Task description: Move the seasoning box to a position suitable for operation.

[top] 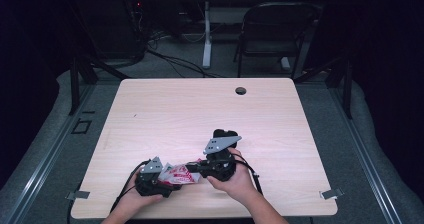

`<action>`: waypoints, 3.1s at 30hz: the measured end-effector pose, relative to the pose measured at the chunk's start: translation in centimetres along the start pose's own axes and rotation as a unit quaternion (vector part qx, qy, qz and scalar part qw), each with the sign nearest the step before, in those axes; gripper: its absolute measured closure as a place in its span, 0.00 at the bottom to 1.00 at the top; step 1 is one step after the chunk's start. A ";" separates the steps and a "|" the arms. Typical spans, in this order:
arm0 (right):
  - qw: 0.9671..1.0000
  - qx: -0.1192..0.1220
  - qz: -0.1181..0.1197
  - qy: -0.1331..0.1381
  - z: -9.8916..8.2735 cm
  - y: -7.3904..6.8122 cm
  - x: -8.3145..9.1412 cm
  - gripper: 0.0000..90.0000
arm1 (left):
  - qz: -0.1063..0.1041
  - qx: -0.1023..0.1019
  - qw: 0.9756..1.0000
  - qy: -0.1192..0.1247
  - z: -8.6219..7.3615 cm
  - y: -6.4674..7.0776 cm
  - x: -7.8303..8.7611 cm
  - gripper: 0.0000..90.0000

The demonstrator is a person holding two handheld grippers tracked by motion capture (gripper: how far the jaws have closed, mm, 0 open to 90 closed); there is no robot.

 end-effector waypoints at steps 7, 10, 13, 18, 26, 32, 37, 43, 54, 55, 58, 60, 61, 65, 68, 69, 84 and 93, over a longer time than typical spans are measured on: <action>1.000 -0.010 -0.002 -0.006 -0.5 0.5 -0.3 1.00 | 0.011 -0.018 1.000 -0.005 0.0 0.3 -0.1 0.57; 1.000 -0.010 -0.005 -0.007 -0.6 0.6 -0.3 1.00 | 0.018 -0.022 1.000 -0.007 0.1 0.2 0.0 0.59; 1.000 -0.010 -0.007 -0.006 -0.6 0.6 -0.3 1.00 | 0.027 -0.024 0.999 -0.005 0.2 0.1 0.1 0.62; 1.000 -0.009 -0.009 -0.006 -0.6 0.7 -0.2 1.00 | 0.039 -0.027 0.999 -0.003 0.3 0.1 0.3 0.64; 1.000 -0.011 -0.017 -0.007 -0.4 0.9 -0.1 1.00 | 0.055 -0.032 0.998 0.000 0.8 0.0 0.6 0.66; 1.000 -0.004 -0.029 -0.008 0.3 0.9 0.5 1.00 | 0.087 -0.052 0.995 0.002 1.9 -0.3 1.2 0.67; 0.999 -0.008 -0.035 -0.008 1.0 1.3 1.0 1.00 | 0.105 -0.065 0.992 0.003 2.9 -0.6 1.7 0.68; 0.999 -0.004 -0.046 -0.001 2.2 2.0 1.7 1.00 | 0.126 -0.078 0.989 0.013 4.8 -1.2 2.0 0.69; 0.997 -0.001 -0.075 0.011 2.1 3.9 3.0 1.00 | 0.175 -0.117 0.978 0.010 6.8 -1.8 1.2 0.70; 0.997 -0.001 -0.075 0.013 2.0 4.0 3.1 1.00 | 0.184 -0.119 0.976 0.012 7.0 -1.8 1.2 0.70; 0.997 -0.005 -0.074 0.017 1.8 4.2 3.4 1.00 | 0.199 -0.132 0.971 0.007 7.3 -1.7 1.3 0.71; 0.997 -0.005 -0.074 0.019 1.7 4.3 3.6 1.00 | 0.206 -0.136 0.969 0.007 7.5 -1.7 1.2 0.71; 0.997 -0.006 -0.076 0.022 1.7 4.3 3.7 1.00 | 0.210 -0.137 0.968 0.008 7.7 -1.6 1.2 0.71; 0.996 -0.010 -0.079 0.027 1.5 4.7 4.1 1.00 | 0.226 -0.147 0.963 0.003 8.1 -1.6 1.3 0.71; 0.996 -0.011 -0.083 0.030 1.4 4.9 4.4 1.00 | 0.237 -0.157 0.959 -0.002 8.5 -1.5 1.2 0.72; 0.996 -0.012 -0.084 0.030 1.4 4.9 4.4 0.99 | 0.242 -0.161 0.957 -0.004 8.6 -1.5 1.3 0.72; 0.995 -0.017 -0.097 0.030 0.7 5.6 4.9 0.99 | 0.289 -0.205 0.935 -0.023 9.5 -1.6 1.6 0.73; 0.995 -0.020 -0.097 0.028 0.3 5.7 5.0 0.99 | 0.304 -0.221 0.926 -0.028 9.8 -1.6 1.7 0.73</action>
Point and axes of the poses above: each handheld gripper's, and its own axes: x roughly backward along the jaws, z roughly out of its top, y roughly to its right, the point moved 10 cm from there along -x, roughly forward along the jaws, and after that the axes turned 3 degrees about x, right-handed, at the moved point
